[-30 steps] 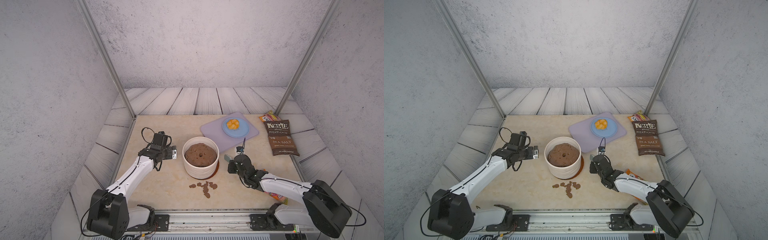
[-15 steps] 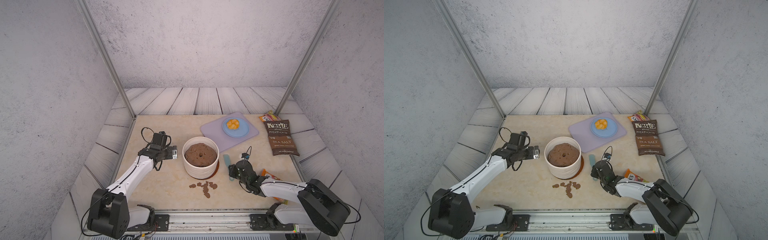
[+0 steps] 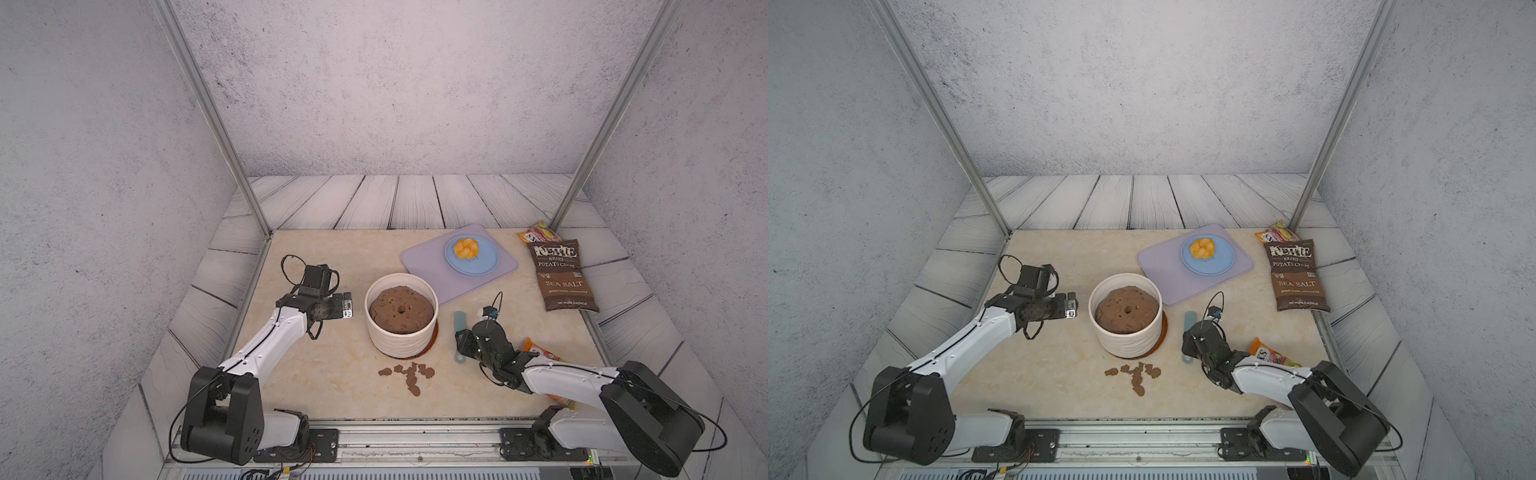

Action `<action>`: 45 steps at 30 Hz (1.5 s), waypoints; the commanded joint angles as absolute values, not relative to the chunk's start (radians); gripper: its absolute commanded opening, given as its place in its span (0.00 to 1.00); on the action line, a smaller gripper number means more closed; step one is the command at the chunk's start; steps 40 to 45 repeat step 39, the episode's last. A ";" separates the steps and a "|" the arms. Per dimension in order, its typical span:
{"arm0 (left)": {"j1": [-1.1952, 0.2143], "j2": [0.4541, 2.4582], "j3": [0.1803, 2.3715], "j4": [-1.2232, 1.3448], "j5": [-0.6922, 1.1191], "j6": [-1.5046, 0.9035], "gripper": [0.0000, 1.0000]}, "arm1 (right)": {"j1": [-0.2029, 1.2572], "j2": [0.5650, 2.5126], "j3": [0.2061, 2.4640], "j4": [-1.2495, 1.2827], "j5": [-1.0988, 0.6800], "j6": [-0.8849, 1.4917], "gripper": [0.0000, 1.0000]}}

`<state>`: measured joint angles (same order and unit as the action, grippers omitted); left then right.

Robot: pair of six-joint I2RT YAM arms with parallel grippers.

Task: Scrub the dried mud off the ceramic pot
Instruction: Place the brush at the center of the board, then reset both arms

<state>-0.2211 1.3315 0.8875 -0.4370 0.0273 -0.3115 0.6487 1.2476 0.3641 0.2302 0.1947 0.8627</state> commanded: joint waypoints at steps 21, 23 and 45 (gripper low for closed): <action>-0.147 1.398 0.626 0.297 -0.398 -0.090 0.98 | 0.154 1.317 0.626 0.283 0.276 0.077 0.99; -0.147 1.444 0.604 0.398 -0.398 -0.056 0.98 | 0.140 1.358 0.597 0.367 0.281 0.040 0.99; -0.065 1.533 0.617 0.499 -0.248 -0.012 0.98 | 0.031 1.554 0.403 0.874 0.171 0.071 0.99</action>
